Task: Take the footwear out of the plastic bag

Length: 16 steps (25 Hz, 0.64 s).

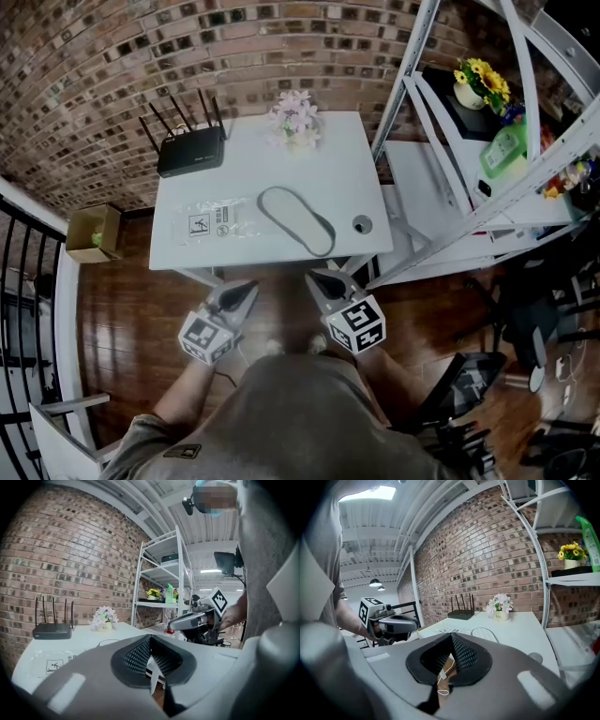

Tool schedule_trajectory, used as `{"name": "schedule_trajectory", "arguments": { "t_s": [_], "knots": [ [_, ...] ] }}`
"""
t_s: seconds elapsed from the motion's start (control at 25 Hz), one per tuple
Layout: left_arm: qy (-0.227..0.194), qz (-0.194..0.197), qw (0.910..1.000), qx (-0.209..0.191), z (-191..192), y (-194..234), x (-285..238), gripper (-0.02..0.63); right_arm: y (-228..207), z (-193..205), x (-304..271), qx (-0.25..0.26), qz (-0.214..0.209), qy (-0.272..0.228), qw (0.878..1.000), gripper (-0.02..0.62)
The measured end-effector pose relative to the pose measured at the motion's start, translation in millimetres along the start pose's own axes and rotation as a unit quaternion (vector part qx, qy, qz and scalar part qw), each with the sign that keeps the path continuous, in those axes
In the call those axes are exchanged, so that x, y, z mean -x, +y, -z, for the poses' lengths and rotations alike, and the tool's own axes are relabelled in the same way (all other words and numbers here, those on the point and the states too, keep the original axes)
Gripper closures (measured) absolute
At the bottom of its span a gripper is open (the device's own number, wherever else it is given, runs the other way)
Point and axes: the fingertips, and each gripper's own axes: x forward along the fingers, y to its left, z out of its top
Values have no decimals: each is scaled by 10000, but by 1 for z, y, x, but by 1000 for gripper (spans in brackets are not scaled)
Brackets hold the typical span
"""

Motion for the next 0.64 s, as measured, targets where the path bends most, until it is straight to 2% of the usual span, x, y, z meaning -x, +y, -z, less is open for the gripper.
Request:
{"name": "schedule_trajectory", "arguments": {
  "t_s": [0.64],
  "knots": [
    [28, 43, 10000, 8, 3, 4, -8, 604, 3, 2, -11, 56, -82, 13, 9999, 583]
  ]
}}
